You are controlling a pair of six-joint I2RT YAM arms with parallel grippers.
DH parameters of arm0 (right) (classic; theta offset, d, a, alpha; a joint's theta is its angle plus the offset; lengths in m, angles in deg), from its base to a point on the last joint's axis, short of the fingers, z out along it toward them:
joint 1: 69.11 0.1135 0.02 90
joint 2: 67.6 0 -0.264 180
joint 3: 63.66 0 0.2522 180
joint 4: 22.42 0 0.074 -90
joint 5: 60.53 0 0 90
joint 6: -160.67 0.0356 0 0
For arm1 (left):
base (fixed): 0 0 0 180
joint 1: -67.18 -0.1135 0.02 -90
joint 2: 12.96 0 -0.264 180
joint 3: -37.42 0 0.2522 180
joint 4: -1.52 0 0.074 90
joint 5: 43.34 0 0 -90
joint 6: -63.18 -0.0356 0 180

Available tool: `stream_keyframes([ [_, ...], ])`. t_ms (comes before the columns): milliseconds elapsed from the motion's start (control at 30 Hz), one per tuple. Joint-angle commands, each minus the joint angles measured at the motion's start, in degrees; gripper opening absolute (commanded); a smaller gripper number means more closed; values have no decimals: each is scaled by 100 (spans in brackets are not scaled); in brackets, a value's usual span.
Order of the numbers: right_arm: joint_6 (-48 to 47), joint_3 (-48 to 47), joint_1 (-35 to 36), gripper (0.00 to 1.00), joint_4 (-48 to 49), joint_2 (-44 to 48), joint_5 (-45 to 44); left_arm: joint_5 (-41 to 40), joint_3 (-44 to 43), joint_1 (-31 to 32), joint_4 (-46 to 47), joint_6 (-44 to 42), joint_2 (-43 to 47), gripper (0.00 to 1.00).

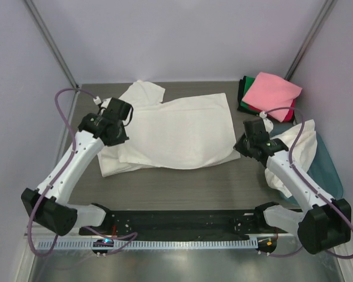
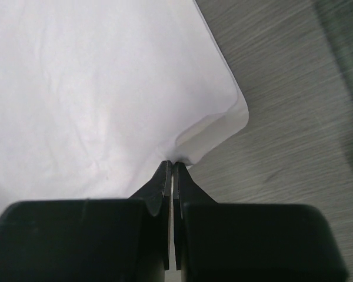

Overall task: Fold and stack the t-shirts
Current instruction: Fold the tshirt

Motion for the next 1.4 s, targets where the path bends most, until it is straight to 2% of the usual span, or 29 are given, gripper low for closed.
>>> stream_keyframes([
  [0,-256,-487,-4,1,330,-452,-204,73,-583,-209,324,-824,-388,0],
  [133,-387,-952,-39,1,392,-1024,-257,117,-1076,-411,570,-1255,-968,0],
  [300,-555,-1497,-179,1,444,-1569,-266,188,-1770,-596,640,-1520,-1916,0],
  [500,-695,-1893,-443,1,558,-2184,-117,153,-2254,-842,641,-1748,-2647,0],
  [1000,-757,-2579,-592,1,796,-3739,68,-542,-4388,-983,140,-2276,-4878,1],
  [1067,-722,-2728,-627,1,787,-3855,85,-524,-4652,-1000,70,-2355,-5169,8],
  [1100,-704,-2789,-645,1,787,-4012,103,-507,-5037,-1027,-26,-2373,-5492,24],
  [1133,-695,-2964,-663,1,778,-4074,120,-481,-5249,-1070,-149,-2312,-5661,47],
  [1167,-704,-3105,-715,9,657,-4179,181,-463,-5582,-1106,-298,-2233,-5845,64],
  [1200,-765,-3263,-742,45,525,-4276,226,-471,-5899,-1141,-769,-2076,-6047,74],
  [1233,-792,-3674,-777,61,332,-4495,226,-376,-6415,-1254,-1027,-1944,-6258,86],
  [1300,-932,-3993,-838,73,-266,-4576,147,-252,-6351,-1343,-1222,-1592,-6103,90],
  [1333,-967,-3925,-856,73,-294,-4498,138,-217,-6020,-1387,-1092,-1521,-5563,90],
  [1367,-985,-3802,-865,74,-259,-4236,112,-199,-5129,-1422,-882,-1381,-5209,91],
])
